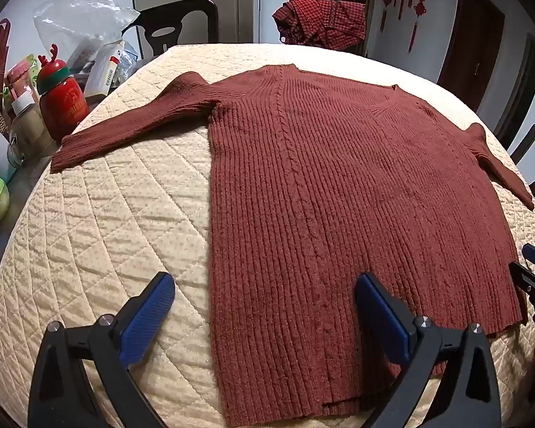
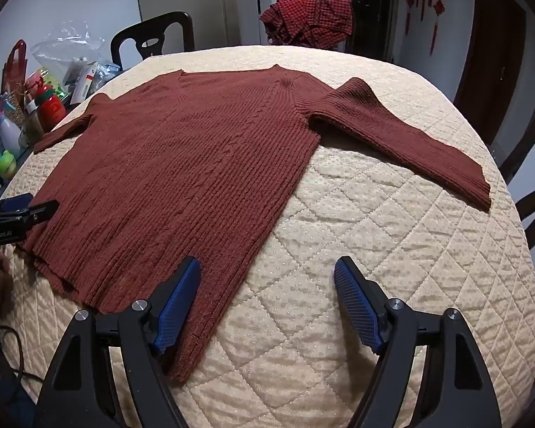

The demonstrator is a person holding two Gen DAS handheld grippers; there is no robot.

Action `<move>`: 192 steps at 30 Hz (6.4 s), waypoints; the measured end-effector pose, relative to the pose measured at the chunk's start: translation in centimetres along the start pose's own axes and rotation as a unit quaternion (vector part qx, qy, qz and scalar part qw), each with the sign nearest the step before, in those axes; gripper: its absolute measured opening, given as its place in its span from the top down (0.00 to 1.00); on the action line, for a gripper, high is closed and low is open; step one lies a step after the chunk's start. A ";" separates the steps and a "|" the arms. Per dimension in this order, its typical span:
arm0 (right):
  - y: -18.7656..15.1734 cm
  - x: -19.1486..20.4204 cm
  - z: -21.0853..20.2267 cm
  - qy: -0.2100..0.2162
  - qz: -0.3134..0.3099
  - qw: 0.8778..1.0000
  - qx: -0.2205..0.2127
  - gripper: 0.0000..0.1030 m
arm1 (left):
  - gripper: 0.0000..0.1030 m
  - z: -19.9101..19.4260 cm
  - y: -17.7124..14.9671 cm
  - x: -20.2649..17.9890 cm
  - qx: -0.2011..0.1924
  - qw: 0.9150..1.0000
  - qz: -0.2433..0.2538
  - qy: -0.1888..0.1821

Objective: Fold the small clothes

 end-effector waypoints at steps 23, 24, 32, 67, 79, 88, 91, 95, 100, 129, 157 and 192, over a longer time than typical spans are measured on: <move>0.0 0.0 -0.1 0.001 0.001 1.000 -0.002 0.25 | 0.00 0.0 -0.3 0.1 0.002 1.000 -0.004 0.007; 0.0 0.0 -0.1 0.001 0.001 1.000 -0.003 0.25 | 0.00 0.0 -0.3 0.1 0.002 1.000 -0.004 0.007; 0.0 0.0 -0.1 0.002 0.002 1.000 -0.003 0.24 | 0.00 -0.1 -0.1 0.2 0.004 1.000 -0.006 0.007; 0.0 0.0 0.0 0.003 0.003 1.000 -0.003 0.24 | 0.00 -0.3 -0.3 0.2 0.000 1.000 -0.009 0.009; -0.1 0.0 0.0 0.003 0.004 1.000 0.001 0.24 | 0.00 -0.3 -0.3 0.1 0.002 1.000 -0.009 0.009; 0.1 0.1 0.0 0.005 0.003 1.000 0.002 0.24 | 0.00 -0.1 -0.2 0.1 0.007 1.000 -0.010 0.009; 0.0 0.0 0.3 0.005 0.003 1.000 0.006 0.24 | 0.00 0.0 -0.2 0.1 0.008 1.000 -0.010 0.009; 0.1 0.0 0.2 0.006 0.002 1.000 0.007 0.24 | 0.00 0.1 -0.3 0.2 0.009 1.000 -0.010 0.009; 0.1 0.0 0.3 0.006 0.002 1.000 0.008 0.24 | 0.00 0.1 -0.2 0.2 0.010 1.000 -0.009 0.009; 0.2 0.2 0.3 0.005 0.002 1.000 0.021 0.24 | 0.00 0.1 -0.1 0.2 0.014 1.000 -0.005 0.008; 3.7 1.3 0.1 0.021 -0.005 1.000 -0.009 0.24 | 0.00 -0.8 3.2 1.8 -0.026 0.999 -0.011 0.018; 9.0 4.3 5.0 0.046 -0.035 0.998 -0.001 0.24 | 0.06 5.1 8.1 18.0 -0.029 0.979 -0.159 0.122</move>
Point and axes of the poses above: each gripper's, at about its wrist camera, not at the fingertips, and z roughly the way its jaws point, x to its left, y to its top, the point moved 6 cm from there along z, roughly the way its jaws point, and after that the axes turned 3 degrees about -x, right-handed, at the moved point
